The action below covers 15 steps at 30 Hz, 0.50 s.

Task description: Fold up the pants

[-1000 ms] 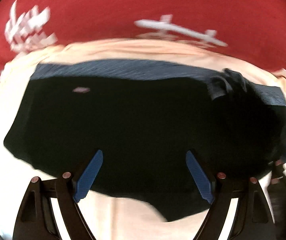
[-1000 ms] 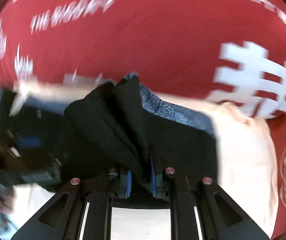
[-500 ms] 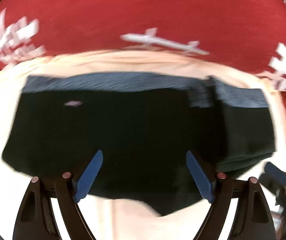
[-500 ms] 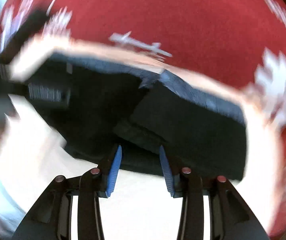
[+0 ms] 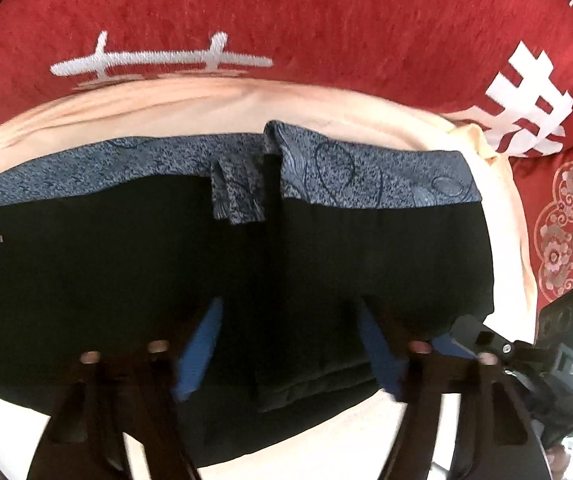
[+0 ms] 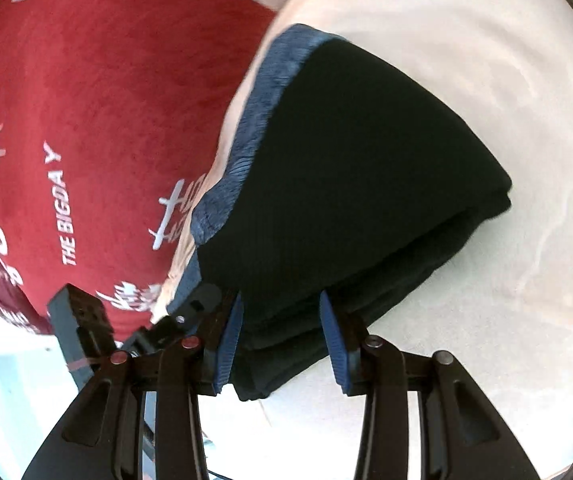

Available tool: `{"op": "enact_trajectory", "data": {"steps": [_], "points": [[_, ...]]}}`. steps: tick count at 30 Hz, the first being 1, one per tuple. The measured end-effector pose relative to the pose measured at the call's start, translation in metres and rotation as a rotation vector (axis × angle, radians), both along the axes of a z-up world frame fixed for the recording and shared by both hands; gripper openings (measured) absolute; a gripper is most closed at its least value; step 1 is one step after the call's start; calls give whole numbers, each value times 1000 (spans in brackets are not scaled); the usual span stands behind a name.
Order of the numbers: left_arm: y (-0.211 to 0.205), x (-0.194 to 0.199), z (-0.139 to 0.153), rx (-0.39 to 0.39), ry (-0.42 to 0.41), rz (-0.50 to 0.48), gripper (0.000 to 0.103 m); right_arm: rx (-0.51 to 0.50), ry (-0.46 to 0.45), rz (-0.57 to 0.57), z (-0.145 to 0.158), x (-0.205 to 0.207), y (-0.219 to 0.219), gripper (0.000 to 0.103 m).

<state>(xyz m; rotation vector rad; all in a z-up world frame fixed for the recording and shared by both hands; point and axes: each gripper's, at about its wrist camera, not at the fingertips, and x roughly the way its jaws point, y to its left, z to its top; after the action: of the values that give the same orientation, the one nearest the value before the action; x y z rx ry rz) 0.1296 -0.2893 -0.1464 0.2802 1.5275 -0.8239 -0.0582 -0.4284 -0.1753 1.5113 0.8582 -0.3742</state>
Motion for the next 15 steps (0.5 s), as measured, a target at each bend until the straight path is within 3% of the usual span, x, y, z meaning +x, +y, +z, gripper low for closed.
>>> {"op": "enact_trajectory", "data": {"steps": [5,6,8,11,12,15], "points": [[-5,-4,-4,9,-1,-9,63,38,-15,-42,-4,-10,0,44],[-6,-5,-5,8,-2,-9,55,42,-13,-46,-3,-7,-2,44],[-8,-4,-5,11,-8,-4,51,63,-17,-74,-9,-4,-4,43],[2,-4,11,-4,-29,10,46,85,-2,-100,-18,-3,-11,6],[7,-5,20,-22,-44,12,46,88,21,-94,-19,0,-13,6],[18,-15,33,-13,-97,3,46,40,-35,-32,6,7,-15,6]]}}
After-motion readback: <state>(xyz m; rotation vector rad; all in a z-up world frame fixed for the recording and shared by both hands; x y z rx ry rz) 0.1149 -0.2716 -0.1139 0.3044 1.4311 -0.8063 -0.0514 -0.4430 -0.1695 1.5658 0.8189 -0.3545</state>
